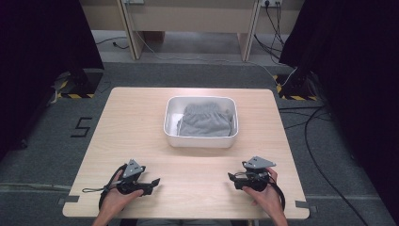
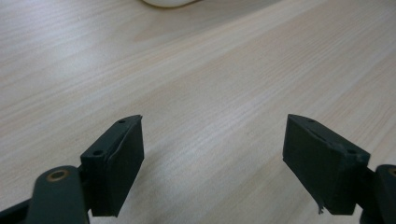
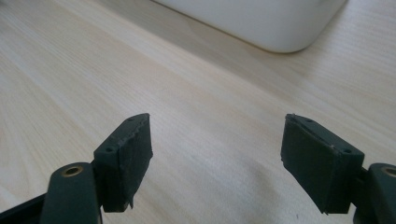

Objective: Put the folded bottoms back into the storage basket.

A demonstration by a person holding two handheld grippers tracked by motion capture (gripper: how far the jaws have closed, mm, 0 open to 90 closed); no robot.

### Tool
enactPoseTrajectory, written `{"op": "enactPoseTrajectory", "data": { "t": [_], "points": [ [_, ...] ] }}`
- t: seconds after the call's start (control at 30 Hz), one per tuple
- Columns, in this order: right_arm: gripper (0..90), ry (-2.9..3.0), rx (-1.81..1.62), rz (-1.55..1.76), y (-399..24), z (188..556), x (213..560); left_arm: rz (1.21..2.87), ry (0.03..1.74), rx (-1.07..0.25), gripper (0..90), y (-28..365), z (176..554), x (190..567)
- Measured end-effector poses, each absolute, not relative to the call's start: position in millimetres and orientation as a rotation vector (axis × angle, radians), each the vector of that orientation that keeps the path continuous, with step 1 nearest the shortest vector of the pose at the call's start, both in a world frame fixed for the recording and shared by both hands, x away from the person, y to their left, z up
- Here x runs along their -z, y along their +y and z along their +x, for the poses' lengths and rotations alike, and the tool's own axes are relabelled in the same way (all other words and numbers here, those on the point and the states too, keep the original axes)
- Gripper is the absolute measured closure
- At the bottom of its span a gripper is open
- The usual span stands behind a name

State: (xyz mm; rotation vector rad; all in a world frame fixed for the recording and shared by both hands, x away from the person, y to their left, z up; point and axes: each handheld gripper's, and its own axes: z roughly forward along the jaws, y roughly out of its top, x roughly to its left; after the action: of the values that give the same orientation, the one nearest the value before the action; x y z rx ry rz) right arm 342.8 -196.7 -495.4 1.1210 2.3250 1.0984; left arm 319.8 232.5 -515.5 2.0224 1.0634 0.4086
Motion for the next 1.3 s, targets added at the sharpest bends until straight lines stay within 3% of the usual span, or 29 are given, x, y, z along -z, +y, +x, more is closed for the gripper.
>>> {"op": "enactPoseTrajectory", "data": {
  "t": [0.53,1.3],
  "points": [
    [25.0,2.340,-1.094,1.156,-203.5,335.2,506.0,2.069,1.065,-0.451,18.9,234.8,310.1,522.5],
    [13.3,2.343,-0.982,1.156,-207.2,323.1,516.5,2.087,1.066,-0.443,10.5,231.1,295.6,523.5]
  ]
}}
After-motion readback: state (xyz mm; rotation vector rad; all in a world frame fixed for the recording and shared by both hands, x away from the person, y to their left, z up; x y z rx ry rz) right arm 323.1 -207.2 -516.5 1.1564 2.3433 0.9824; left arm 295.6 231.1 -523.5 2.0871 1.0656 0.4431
